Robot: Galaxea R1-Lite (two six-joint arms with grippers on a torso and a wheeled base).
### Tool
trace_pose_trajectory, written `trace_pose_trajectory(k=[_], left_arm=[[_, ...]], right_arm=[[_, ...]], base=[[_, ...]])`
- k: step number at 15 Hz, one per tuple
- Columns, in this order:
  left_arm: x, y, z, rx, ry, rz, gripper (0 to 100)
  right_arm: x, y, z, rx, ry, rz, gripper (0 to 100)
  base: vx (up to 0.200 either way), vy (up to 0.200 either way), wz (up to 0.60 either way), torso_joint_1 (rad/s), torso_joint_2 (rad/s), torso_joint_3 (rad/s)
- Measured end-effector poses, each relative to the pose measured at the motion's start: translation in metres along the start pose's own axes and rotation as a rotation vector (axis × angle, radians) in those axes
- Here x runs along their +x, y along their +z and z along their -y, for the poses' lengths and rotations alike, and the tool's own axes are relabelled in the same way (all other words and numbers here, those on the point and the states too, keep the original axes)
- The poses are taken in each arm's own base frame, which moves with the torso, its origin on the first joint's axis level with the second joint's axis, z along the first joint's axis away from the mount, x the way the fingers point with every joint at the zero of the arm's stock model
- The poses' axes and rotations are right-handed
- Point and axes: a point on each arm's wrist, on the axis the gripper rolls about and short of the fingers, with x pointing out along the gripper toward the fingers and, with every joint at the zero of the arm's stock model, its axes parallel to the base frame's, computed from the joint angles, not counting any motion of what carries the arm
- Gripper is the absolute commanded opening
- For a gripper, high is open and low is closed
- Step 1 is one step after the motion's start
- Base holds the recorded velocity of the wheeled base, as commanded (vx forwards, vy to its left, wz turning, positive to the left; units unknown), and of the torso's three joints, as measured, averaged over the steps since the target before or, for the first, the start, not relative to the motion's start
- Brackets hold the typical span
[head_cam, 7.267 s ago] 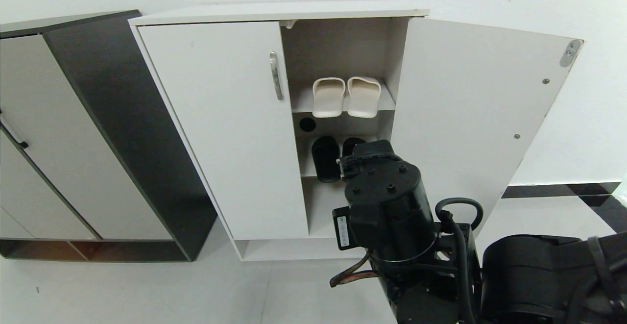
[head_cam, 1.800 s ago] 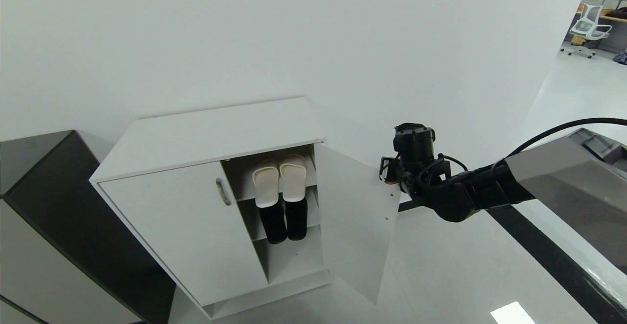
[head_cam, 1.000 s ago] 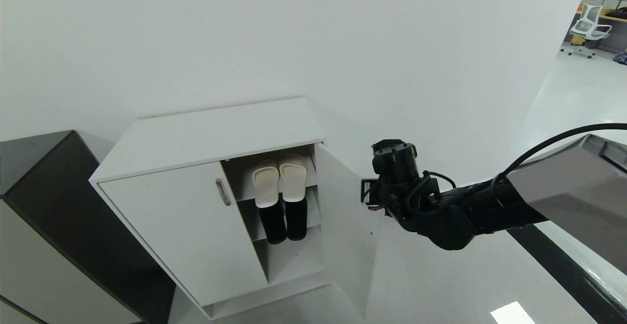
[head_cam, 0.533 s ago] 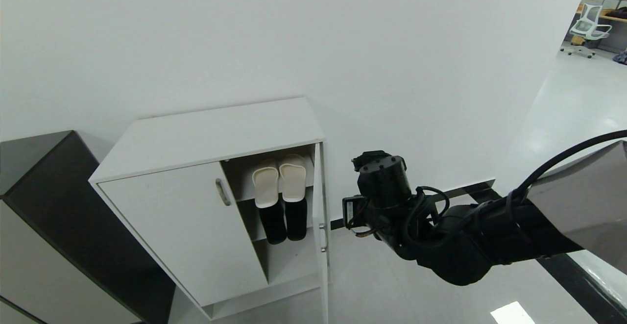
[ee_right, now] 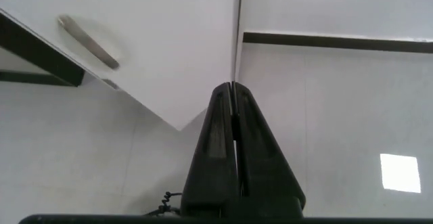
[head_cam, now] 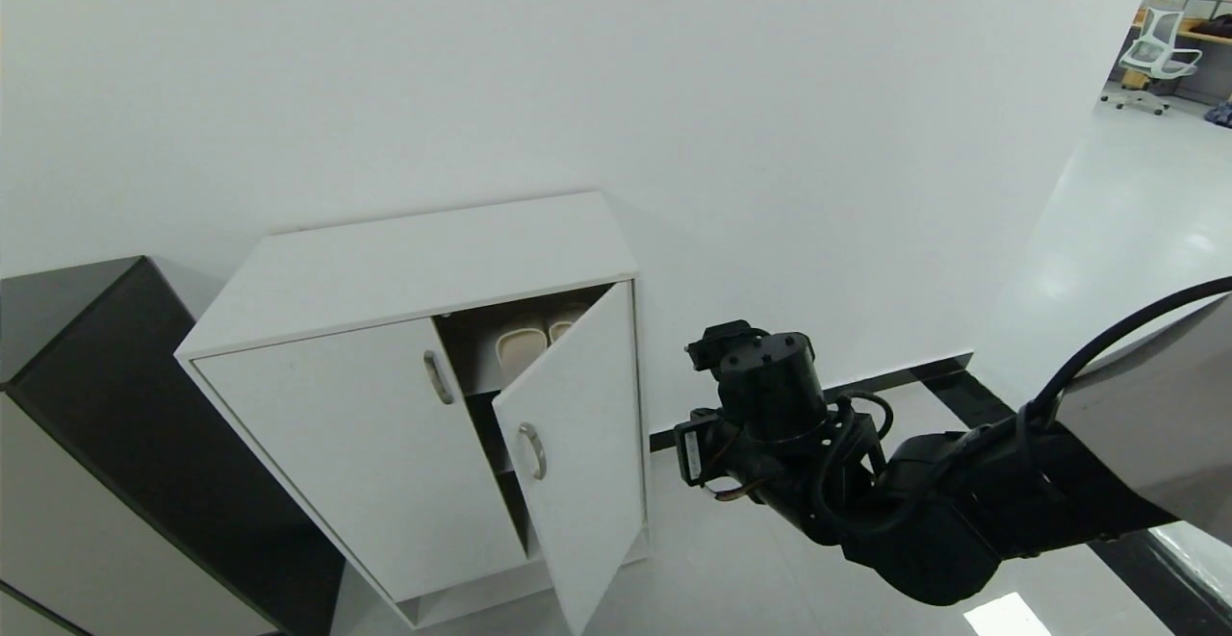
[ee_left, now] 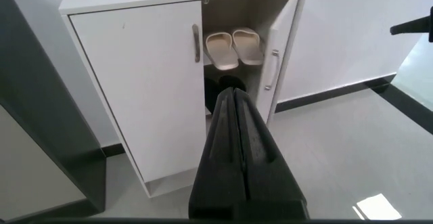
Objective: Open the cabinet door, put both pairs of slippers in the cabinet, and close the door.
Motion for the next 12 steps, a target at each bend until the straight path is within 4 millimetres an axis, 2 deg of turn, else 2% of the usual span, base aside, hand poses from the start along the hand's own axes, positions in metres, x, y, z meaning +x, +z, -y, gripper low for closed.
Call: trace_pose_trajectory(k=[5,12], left_arm=[[0.0000,0.0000,0.0000,0.000,0.000,0.000,0],[0.0000,0.0000,0.0000,0.000,0.000,0.000,0]], right_arm=[[-0.0004,-0.0011,-0.0022,-0.003,0.006,0.000,0],[0.0024,-0.0069,0.0011,0.007,0.081,0.007,0]], base=[[0.000,0.000,0.60,0.003,0.00,0.002],[0.000,0.000,0.00,0.000,0.00,0.000]])
